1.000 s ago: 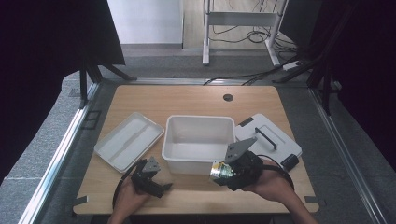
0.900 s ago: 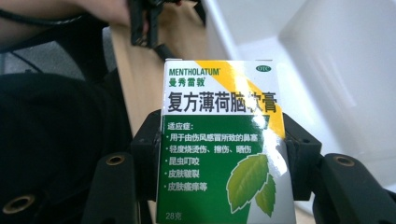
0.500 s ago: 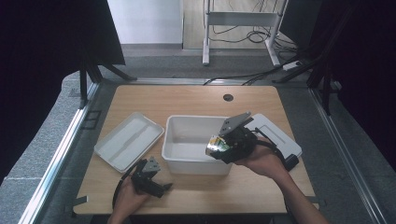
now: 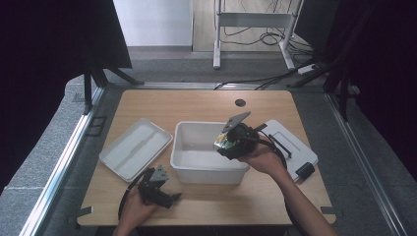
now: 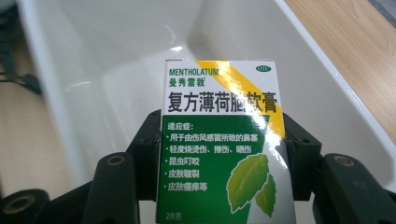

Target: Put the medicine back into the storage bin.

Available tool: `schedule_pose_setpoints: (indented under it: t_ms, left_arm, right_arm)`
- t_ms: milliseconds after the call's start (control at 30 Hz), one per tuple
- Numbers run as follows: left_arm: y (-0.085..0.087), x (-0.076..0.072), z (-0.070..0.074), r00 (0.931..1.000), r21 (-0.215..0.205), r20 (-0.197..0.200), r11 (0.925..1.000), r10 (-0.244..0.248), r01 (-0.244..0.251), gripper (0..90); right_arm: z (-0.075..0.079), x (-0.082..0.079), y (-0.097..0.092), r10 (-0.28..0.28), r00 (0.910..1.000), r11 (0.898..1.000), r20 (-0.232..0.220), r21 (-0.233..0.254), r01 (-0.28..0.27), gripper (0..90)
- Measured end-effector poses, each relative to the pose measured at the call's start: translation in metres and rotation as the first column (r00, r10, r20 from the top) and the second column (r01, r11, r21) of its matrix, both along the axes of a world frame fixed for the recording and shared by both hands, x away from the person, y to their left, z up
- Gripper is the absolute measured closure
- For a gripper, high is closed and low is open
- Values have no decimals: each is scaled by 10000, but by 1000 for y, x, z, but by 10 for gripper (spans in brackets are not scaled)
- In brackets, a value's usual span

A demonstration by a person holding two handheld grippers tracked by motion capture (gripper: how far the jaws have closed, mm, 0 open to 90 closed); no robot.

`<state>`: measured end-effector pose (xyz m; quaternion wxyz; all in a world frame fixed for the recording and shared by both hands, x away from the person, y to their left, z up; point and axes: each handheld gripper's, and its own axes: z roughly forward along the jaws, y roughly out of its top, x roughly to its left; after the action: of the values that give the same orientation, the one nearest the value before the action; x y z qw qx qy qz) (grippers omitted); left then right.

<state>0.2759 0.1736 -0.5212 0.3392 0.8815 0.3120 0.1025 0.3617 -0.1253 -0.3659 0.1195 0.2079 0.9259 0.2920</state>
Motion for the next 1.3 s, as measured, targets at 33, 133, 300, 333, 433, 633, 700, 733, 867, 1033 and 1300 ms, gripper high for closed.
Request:
schedule_pose_setpoints:
  t_ms: [33,133,300,333,433,633,700,733,867,1033,1300]
  left_arm:
    - [0,0,0,10000,-7,-4,10000,1,-1,1]
    - [0,0,0,10000,-19,1,10000,2,-2,3]
    - [0,0,0,10000,-19,7,10000,-7,7,5]
    - [0,0,0,10000,-29,9,10000,-9,9,5]
    - [0,0,0,10000,-22,9,10000,-21,21,6]
    - [0,0,0,10000,-29,7,10000,-27,27,7]
    - [0,-1,0,10000,-29,14,10000,-22,22,9]
    - [0,-1,0,10000,-34,17,10000,-25,25,10]
    - [0,-1,0,10000,-31,19,10000,-32,32,12]
    - [0,-1,0,10000,-32,17,10000,-36,36,12]
    - [0,-1,0,10000,-31,14,10000,-43,43,13]
  right_arm:
    - [-3,2,1,-86,10000,9999,31,-77,86,447]
    - [-13,7,5,-205,9998,9995,58,-251,206,447]
    - [-28,14,11,-357,9993,9975,-56,-618,353,447]
    - [-30,15,12,-363,9993,9971,-85,-675,356,447]
    - [-38,16,16,-457,9989,9945,-97,-946,446,446]
    - [-40,20,19,-762,9971,9931,68,-890,765,368]
    - [-35,20,18,-898,9959,9932,119,-736,904,351]
    - [-32,20,18,-925,9955,9934,210,-659,937,349]
    - [-21,17,14,-951,9952,9948,238,-339,959,309]
    - [-13,11,6,-920,9957,9957,63,46,920,200]
    - [-7,-10,-11,-918,9956,9940,190,622,905,15]
